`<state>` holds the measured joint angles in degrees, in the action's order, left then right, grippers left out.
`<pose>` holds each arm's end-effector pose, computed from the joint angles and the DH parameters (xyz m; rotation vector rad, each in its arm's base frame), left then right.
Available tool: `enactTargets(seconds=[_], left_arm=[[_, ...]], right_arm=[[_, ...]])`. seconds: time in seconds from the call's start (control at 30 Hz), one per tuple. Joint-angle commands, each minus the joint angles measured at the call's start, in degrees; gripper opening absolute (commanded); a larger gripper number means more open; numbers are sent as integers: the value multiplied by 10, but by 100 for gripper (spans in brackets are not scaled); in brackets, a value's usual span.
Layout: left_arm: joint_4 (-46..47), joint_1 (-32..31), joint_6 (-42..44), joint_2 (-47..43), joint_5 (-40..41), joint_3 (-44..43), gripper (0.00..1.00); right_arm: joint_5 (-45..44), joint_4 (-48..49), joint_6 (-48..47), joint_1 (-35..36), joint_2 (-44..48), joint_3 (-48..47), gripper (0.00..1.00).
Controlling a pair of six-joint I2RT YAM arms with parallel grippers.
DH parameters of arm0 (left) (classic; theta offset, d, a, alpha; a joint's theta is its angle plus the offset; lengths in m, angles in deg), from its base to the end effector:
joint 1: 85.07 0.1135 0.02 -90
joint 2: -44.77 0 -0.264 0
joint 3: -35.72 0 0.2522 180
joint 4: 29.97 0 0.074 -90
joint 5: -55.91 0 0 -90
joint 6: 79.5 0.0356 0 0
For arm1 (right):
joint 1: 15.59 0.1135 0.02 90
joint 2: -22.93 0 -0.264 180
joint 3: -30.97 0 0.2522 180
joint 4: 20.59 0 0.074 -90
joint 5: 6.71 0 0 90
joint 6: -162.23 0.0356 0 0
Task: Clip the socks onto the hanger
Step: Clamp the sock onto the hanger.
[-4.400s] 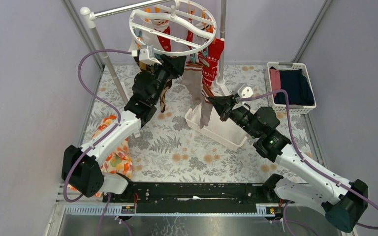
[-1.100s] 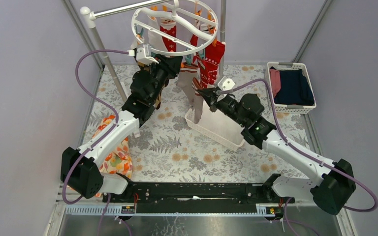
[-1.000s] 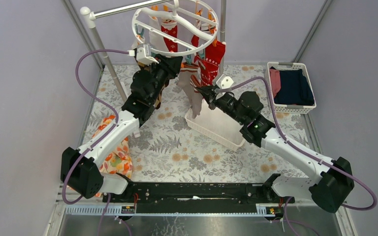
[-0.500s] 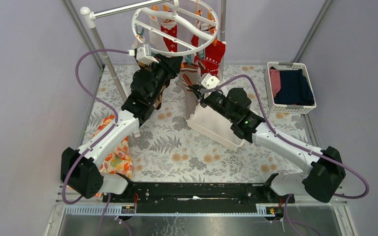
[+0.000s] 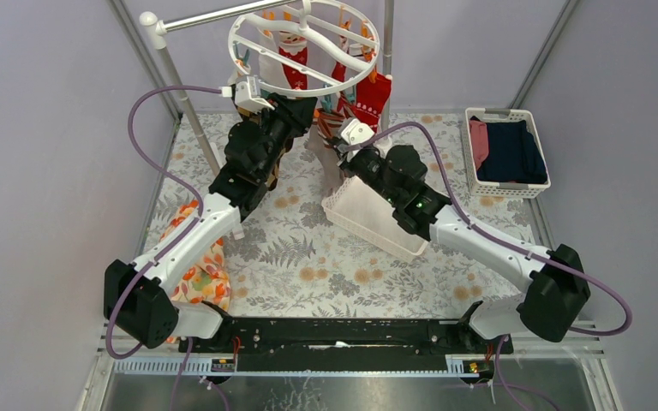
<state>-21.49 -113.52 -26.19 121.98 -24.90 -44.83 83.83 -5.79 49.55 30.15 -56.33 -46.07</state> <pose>0.2842 -0.1475 0.4080 -0.2407 1.3978 -0.8397 0.2299 0.2364 0.3870 -0.7710 1.1198 0.3453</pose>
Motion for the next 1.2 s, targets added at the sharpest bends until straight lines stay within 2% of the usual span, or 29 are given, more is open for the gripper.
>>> enactTargets(seconds=[0.0, 1.17], left_arm=[[-5, 5, -6, -12, -4, -17, 25], [-48, 4, -10, -29, 16, -11, 24]], right_arm=[[-26, 10, -25, 8, -15, -35, 0], [-77, -13, -88, 37, -72, -93, 0]])
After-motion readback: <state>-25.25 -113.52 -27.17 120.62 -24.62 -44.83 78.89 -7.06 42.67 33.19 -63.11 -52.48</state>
